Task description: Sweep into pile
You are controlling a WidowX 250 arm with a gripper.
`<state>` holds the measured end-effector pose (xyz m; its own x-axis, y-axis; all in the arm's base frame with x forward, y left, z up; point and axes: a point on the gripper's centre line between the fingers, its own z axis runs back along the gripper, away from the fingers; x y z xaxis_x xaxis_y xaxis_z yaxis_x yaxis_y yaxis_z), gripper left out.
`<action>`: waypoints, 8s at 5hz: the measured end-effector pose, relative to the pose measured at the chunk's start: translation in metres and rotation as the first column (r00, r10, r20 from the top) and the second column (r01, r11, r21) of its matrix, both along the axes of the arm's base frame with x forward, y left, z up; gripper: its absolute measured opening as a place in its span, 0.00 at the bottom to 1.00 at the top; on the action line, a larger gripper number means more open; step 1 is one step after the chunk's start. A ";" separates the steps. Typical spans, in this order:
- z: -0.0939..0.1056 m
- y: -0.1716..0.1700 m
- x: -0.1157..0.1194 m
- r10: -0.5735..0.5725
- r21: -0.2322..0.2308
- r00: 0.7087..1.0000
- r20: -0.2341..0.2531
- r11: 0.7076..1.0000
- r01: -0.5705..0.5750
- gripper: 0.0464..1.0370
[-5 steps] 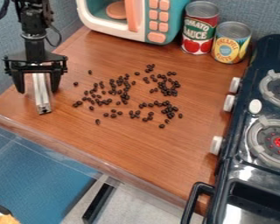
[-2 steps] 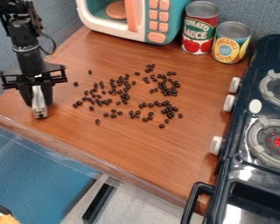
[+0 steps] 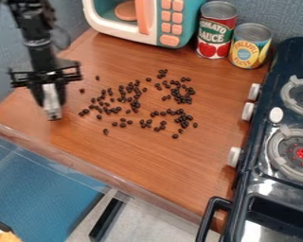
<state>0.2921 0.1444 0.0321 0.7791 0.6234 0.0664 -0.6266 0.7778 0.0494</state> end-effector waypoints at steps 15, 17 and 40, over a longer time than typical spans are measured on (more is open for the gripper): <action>-0.022 -0.177 0.123 -0.002 0.040 0.997 -0.077 0.999 0.005 0.33; -0.024 -0.129 0.105 0.023 0.030 0.997 -0.075 0.999 -0.021 0.34; -0.022 -0.241 0.052 -0.256 -0.009 0.965 0.065 0.966 0.257 0.34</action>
